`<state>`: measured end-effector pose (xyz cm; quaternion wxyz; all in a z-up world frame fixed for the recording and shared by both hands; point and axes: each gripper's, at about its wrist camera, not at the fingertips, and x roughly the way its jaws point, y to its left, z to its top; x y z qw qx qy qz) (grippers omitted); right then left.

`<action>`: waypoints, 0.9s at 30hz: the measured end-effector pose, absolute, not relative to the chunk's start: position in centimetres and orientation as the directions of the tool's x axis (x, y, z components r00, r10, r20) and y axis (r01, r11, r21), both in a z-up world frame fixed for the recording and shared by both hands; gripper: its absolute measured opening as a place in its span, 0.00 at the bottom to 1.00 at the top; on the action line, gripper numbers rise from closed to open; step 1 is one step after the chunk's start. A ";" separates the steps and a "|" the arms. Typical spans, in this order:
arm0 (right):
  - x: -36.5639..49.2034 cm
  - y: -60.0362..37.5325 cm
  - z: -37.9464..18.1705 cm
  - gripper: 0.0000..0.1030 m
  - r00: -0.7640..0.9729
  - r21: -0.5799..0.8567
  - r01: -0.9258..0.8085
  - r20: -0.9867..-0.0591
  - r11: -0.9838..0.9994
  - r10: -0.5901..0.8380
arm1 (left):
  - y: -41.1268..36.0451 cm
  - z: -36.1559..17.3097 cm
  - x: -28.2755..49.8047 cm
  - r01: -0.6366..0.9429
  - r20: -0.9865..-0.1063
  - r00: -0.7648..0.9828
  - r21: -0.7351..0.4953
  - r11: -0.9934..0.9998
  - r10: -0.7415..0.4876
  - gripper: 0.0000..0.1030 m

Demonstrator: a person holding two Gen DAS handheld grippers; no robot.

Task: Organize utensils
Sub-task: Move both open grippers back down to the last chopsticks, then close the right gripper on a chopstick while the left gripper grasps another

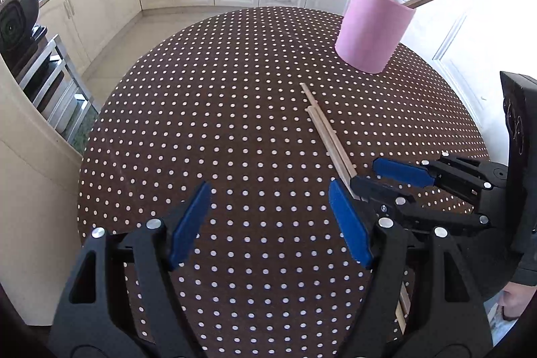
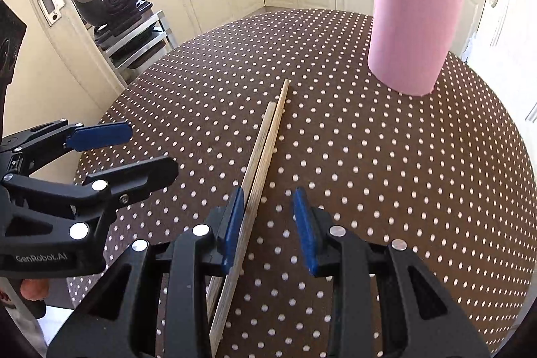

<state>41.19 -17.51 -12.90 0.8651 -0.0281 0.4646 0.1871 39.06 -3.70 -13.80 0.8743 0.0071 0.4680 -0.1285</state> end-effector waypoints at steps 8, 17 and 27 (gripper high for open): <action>42.0 -16.9 -13.1 0.29 0.508 0.091 -0.333 -0.821 0.939 0.260 | -3.3 -14.5 39.9 0.229 -0.826 0.513 -0.130 0.965 -0.233 0.70; 41.8 -16.9 -13.3 0.18 0.537 0.015 -0.353 -0.815 0.936 0.216 | -3.6 -14.9 40.5 0.211 -0.829 0.485 -0.196 0.957 -0.277 0.70; 39.3 -21.9 -13.3 0.05 0.491 0.097 -0.346 -0.829 0.933 0.268 | -7.8 -15.5 41.1 0.230 -0.836 0.460 -0.215 0.949 -0.300 0.67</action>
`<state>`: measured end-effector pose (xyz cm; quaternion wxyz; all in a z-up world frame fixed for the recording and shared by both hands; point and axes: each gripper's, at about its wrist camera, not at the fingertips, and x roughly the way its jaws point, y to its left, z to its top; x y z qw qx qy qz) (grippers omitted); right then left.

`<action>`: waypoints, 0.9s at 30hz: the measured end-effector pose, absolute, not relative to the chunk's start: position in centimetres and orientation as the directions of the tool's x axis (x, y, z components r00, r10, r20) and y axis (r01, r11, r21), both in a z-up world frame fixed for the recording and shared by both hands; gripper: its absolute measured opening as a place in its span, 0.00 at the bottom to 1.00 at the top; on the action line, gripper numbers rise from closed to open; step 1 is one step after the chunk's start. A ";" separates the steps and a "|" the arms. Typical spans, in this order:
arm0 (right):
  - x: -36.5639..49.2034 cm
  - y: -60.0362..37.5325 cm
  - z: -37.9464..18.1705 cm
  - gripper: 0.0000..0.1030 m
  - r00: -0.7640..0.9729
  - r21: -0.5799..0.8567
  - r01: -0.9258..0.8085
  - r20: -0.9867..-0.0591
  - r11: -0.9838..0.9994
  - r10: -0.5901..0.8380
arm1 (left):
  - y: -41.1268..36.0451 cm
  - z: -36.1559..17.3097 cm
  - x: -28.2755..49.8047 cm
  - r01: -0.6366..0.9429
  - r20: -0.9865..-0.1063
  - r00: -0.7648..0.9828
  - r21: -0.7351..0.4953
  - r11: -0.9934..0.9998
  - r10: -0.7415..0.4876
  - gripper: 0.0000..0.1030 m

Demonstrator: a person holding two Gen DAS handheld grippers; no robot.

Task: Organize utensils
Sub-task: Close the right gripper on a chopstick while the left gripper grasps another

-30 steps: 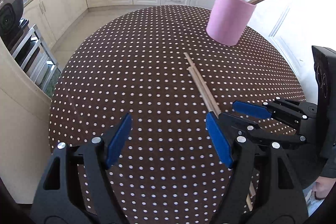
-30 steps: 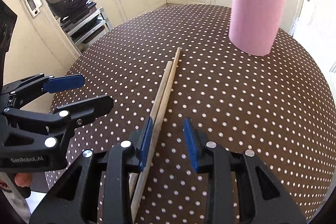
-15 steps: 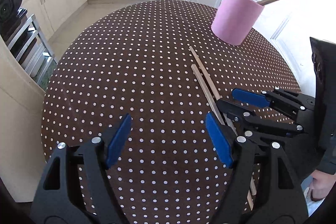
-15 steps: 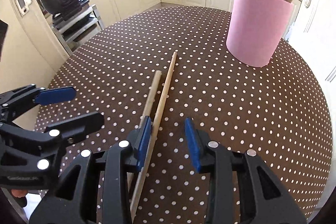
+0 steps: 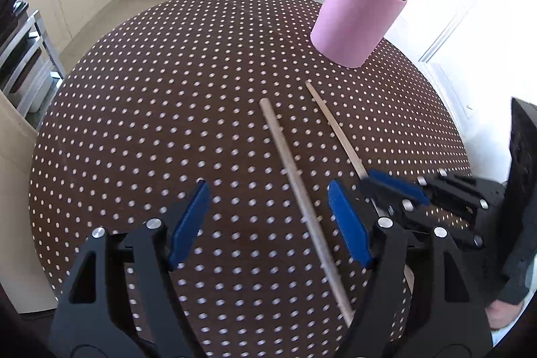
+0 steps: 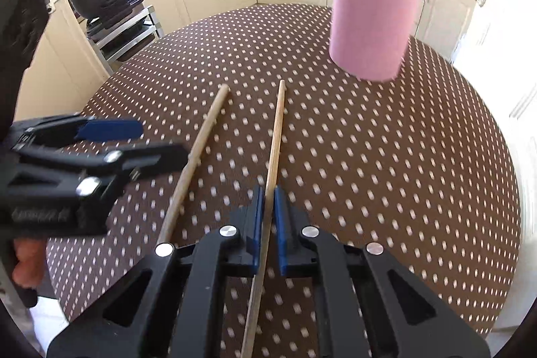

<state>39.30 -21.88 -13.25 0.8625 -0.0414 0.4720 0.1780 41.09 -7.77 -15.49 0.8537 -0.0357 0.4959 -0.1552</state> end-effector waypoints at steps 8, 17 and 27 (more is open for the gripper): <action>39.4 -23.2 -13.0 0.07 0.485 0.128 -0.333 -0.826 0.934 0.286 | -10.7 -16.5 42.8 0.201 -0.861 0.440 -0.184 0.962 -0.257 0.33; 42.0 -23.9 -13.0 0.11 0.490 0.171 -0.281 -0.821 0.944 0.294 | -10.1 -16.7 45.1 0.190 -0.865 0.456 -0.134 0.973 -0.209 0.13; 44.8 -23.1 -13.2 0.14 0.481 0.169 -0.256 -0.832 0.952 0.277 | -9.5 -16.6 45.0 0.193 -0.860 0.467 -0.128 0.973 -0.206 0.09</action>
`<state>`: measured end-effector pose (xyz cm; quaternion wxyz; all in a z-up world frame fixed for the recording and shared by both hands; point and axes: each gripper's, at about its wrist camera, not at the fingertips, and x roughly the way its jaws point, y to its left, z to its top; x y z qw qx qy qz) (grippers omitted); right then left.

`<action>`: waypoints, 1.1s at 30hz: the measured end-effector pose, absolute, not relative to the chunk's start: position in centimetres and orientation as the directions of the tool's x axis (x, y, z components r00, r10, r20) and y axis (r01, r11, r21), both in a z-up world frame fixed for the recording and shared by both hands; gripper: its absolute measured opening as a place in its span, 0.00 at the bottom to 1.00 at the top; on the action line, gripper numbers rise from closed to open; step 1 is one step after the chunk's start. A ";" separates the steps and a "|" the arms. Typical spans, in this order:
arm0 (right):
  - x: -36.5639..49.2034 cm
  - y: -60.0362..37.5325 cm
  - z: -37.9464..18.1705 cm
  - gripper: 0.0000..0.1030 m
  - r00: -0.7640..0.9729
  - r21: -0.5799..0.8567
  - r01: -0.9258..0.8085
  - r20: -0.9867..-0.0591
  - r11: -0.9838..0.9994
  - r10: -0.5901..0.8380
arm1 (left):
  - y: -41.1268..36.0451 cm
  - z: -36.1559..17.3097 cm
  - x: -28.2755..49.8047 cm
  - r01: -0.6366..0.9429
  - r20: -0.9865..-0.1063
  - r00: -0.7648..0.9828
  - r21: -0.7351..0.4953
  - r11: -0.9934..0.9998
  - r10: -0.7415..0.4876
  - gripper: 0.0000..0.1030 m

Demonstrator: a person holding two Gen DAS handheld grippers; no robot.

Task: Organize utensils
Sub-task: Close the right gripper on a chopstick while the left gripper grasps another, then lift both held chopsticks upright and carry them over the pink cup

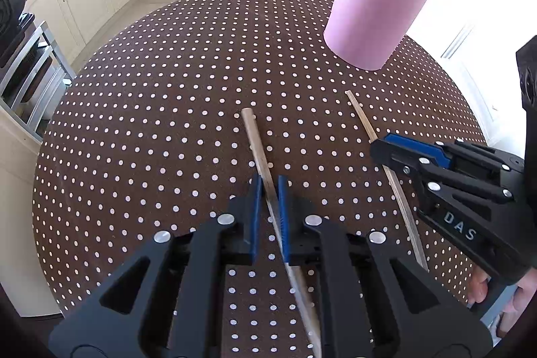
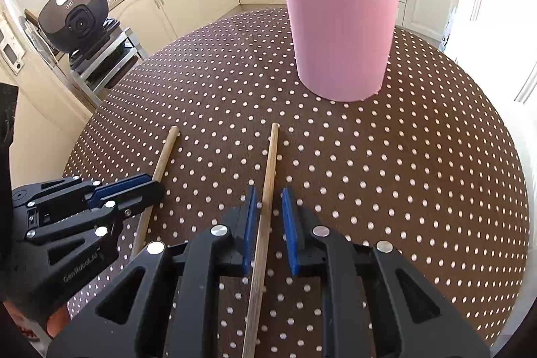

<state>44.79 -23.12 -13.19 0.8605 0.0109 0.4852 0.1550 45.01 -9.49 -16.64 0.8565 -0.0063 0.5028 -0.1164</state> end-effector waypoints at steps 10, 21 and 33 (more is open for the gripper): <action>43.4 -23.4 -12.0 0.05 0.524 0.174 -0.268 -0.799 0.948 0.295 | -8.5 -14.9 44.3 0.192 -0.851 0.471 -0.157 0.969 -0.231 0.06; 37.8 -25.8 -4.0 0.05 0.675 0.186 -0.296 -0.653 0.937 0.343 | -7.9 -7.1 39.9 0.240 -0.761 0.597 -0.132 0.962 -0.253 0.06; 32.2 -25.6 2.0 0.05 0.801 0.098 -0.327 -0.499 0.940 0.331 | -8.5 -0.7 34.3 0.283 -0.638 0.722 -0.079 0.956 -0.267 0.06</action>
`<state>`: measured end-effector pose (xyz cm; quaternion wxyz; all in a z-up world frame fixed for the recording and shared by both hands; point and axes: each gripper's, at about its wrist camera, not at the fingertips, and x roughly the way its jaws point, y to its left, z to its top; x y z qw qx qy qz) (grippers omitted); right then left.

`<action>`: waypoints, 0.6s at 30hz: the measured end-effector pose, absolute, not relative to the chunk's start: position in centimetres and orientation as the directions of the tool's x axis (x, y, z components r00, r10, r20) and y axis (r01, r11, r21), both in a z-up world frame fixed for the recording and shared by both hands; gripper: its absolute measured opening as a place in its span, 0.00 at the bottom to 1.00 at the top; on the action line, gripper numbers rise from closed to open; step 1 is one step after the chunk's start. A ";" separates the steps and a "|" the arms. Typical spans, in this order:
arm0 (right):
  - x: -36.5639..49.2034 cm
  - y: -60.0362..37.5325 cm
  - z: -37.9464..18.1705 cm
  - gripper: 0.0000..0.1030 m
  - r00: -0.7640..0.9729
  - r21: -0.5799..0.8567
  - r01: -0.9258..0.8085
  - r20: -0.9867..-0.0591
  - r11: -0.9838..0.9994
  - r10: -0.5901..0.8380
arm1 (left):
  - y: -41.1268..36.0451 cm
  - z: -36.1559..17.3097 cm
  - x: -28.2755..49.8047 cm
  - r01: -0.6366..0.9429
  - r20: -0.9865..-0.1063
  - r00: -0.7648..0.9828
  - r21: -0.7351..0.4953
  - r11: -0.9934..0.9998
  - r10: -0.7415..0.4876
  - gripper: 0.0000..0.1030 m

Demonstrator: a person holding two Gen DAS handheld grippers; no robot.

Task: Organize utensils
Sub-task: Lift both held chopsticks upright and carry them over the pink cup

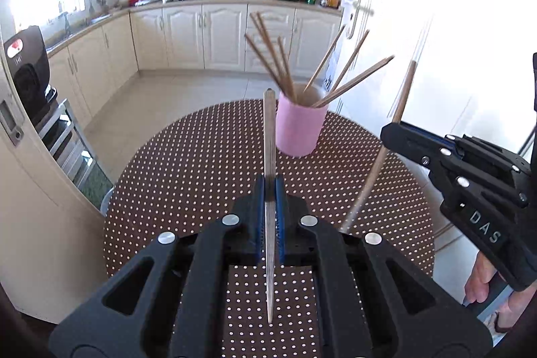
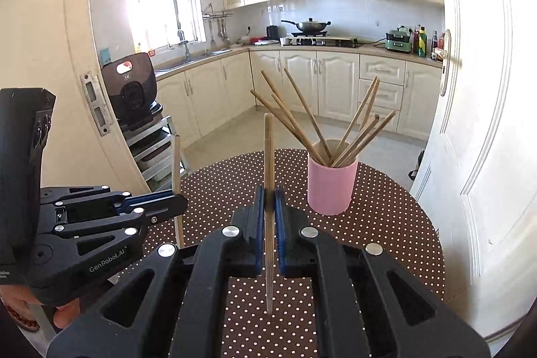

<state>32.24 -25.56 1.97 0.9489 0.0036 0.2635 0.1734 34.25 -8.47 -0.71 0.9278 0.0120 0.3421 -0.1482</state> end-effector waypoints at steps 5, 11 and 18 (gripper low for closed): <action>31.1 -26.0 3.4 0.05 0.820 0.090 -0.323 -0.470 0.942 0.326 | -8.6 0.9 32.8 0.297 -0.583 0.763 -0.067 0.953 -0.279 0.06; 30.6 -26.8 4.3 0.05 0.842 0.076 -0.313 -0.439 0.947 0.313 | -9.8 2.6 32.2 0.310 -0.501 0.813 -0.058 0.949 -0.296 0.06; 31.2 -28.4 4.7 0.05 0.864 0.071 -0.290 -0.409 0.954 0.293 | -11.0 3.4 32.9 0.319 -0.445 0.842 -0.044 0.947 -0.304 0.06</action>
